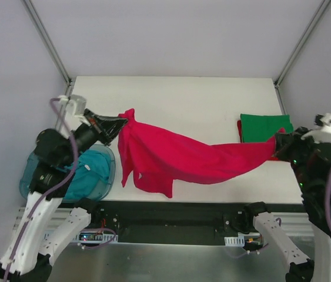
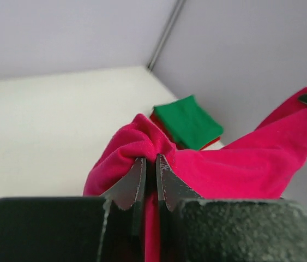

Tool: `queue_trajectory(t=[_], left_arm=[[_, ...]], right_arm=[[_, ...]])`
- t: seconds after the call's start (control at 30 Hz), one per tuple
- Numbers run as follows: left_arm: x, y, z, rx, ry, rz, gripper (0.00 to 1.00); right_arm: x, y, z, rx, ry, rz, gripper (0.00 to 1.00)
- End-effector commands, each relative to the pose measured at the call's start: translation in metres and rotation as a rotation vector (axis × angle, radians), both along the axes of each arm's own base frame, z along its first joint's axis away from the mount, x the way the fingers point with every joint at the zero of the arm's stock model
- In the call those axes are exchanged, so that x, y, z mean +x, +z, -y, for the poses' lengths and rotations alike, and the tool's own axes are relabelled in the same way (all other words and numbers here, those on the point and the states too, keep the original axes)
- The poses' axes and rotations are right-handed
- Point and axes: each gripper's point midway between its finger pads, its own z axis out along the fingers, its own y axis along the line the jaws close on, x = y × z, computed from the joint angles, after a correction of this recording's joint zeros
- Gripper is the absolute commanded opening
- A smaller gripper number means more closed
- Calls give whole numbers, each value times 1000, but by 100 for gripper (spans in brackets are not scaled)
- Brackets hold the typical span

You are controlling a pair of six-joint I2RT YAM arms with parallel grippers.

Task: Fold and stack the t-shirts
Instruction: Flatten out the tshirt

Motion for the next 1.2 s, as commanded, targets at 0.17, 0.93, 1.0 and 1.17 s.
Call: queue_trajectory(t=[0.17, 0.93, 1.0, 1.17], left_arm=[[176, -159, 8, 133, 94, -392, 0], [294, -180, -36, 45, 92, -671, 99], [264, -179, -28, 102, 125, -676, 99], [181, -206, -23, 200, 190, -703, 99]], right_arm=[[159, -125, -4, -108, -147, -301, 0], [298, -177, -1, -94, -175, -475, 96], [267, -168, -1, -49, -177, -447, 96], [185, -163, -15, 104, -94, -340, 96]])
